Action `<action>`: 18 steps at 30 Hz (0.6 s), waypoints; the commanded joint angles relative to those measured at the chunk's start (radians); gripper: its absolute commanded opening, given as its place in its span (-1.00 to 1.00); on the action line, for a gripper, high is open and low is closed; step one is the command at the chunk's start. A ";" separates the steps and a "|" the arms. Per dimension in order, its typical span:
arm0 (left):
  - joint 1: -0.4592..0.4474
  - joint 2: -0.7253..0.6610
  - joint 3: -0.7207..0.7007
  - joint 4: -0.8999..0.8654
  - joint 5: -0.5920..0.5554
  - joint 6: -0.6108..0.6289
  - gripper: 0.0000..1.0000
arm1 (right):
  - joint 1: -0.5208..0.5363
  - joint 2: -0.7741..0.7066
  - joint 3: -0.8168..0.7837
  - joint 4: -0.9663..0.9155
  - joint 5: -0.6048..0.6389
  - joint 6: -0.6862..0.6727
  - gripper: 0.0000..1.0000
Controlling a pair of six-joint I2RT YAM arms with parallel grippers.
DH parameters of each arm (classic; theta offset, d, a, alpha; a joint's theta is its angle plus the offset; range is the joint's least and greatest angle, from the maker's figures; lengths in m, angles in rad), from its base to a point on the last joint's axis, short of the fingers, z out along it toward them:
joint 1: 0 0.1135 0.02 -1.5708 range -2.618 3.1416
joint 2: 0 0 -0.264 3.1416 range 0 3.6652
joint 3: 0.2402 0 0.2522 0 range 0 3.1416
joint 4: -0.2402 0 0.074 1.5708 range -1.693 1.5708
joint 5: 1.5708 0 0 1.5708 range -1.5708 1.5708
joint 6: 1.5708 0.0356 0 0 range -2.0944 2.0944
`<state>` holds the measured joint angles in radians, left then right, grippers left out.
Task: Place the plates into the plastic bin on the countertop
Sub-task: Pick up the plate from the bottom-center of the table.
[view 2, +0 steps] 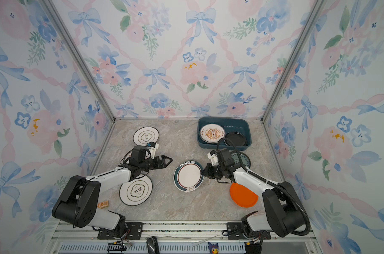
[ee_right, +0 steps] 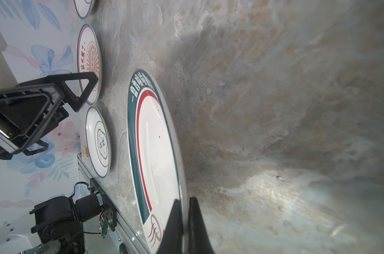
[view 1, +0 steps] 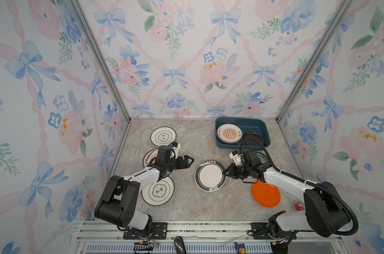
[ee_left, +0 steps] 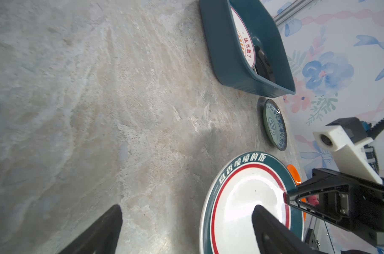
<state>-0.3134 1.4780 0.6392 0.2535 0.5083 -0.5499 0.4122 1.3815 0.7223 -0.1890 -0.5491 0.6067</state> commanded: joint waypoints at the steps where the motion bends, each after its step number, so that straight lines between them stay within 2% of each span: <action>1: -0.015 0.033 -0.007 0.078 0.085 -0.013 0.84 | -0.030 -0.033 0.056 -0.038 -0.066 -0.029 -1.00; 9: -0.070 0.082 -0.013 0.167 0.182 -0.040 0.68 | -0.069 -0.019 0.087 0.030 -0.099 0.005 -1.00; 13: -0.092 0.104 -0.019 0.218 0.222 -0.066 0.41 | -0.070 -0.009 0.087 0.097 -0.117 0.055 -1.00; 18: -0.093 0.117 -0.020 0.226 0.219 -0.067 0.09 | -0.068 -0.010 0.091 0.140 -0.122 0.076 -1.00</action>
<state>-0.4053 1.5784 0.6312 0.4484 0.7006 -0.6167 0.3523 1.3743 0.7727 -0.1158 -0.6308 0.6537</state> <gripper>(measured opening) 0.558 0.048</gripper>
